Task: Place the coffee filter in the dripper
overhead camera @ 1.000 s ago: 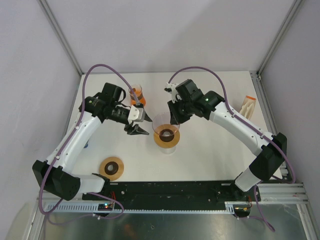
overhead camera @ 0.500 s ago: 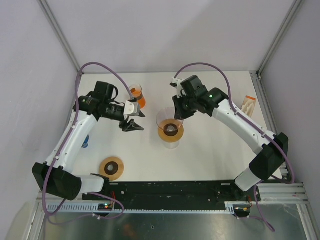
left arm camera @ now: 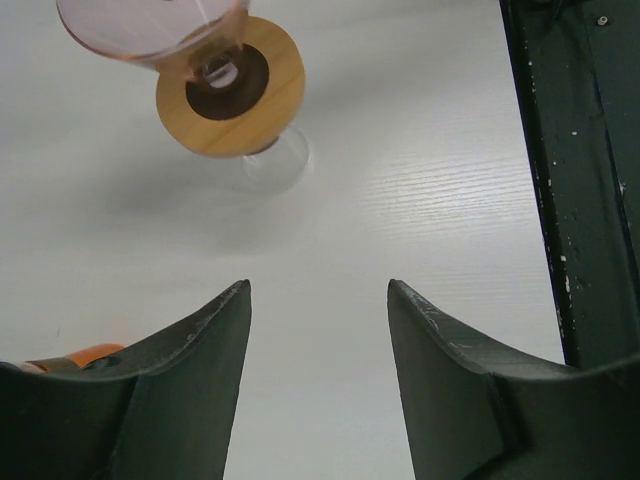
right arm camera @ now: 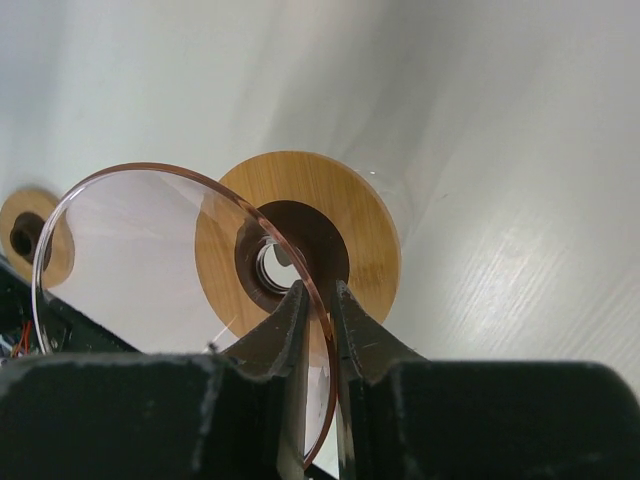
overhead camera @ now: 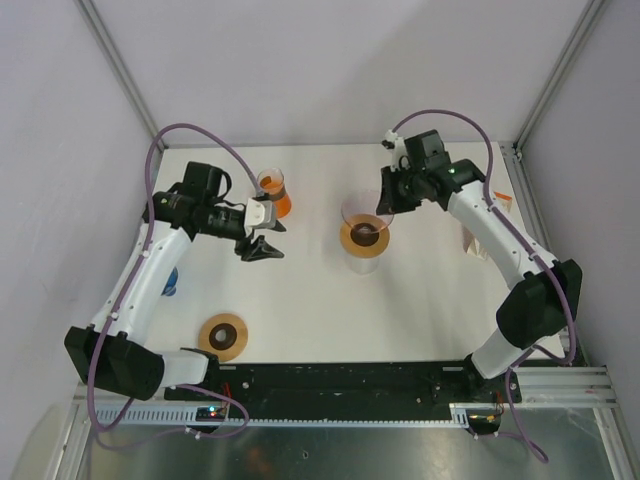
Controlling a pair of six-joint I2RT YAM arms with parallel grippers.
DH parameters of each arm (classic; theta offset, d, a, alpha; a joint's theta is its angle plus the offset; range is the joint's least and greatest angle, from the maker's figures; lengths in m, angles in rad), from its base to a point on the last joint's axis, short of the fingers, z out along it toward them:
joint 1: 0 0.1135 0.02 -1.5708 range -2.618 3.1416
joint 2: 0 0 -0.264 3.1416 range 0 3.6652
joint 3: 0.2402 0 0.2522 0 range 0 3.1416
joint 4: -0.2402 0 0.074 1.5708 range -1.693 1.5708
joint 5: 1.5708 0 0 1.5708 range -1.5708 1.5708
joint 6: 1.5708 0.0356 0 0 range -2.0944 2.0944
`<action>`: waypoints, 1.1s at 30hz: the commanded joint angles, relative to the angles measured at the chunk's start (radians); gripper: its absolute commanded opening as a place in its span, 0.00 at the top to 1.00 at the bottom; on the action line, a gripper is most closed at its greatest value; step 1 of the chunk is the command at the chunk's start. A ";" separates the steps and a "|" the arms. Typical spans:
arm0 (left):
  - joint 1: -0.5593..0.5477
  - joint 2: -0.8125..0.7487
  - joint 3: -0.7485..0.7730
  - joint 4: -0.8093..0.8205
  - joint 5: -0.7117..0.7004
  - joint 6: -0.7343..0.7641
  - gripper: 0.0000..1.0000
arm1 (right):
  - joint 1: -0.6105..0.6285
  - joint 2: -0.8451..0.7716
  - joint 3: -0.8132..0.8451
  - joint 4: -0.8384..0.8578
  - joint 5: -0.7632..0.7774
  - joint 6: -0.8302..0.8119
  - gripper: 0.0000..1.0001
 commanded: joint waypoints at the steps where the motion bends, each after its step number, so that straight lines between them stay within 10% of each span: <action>1: 0.020 -0.021 0.026 0.019 0.009 -0.019 0.38 | -0.078 0.060 0.015 -0.027 0.030 -0.071 0.91; 18: 0.045 0.074 0.021 0.138 -0.167 -0.242 0.34 | -0.167 0.108 0.130 -0.017 -0.025 -0.073 0.57; 33: 0.058 0.048 -0.098 0.199 -0.423 -0.331 0.34 | -0.169 0.104 0.246 -0.022 -0.021 -0.081 0.46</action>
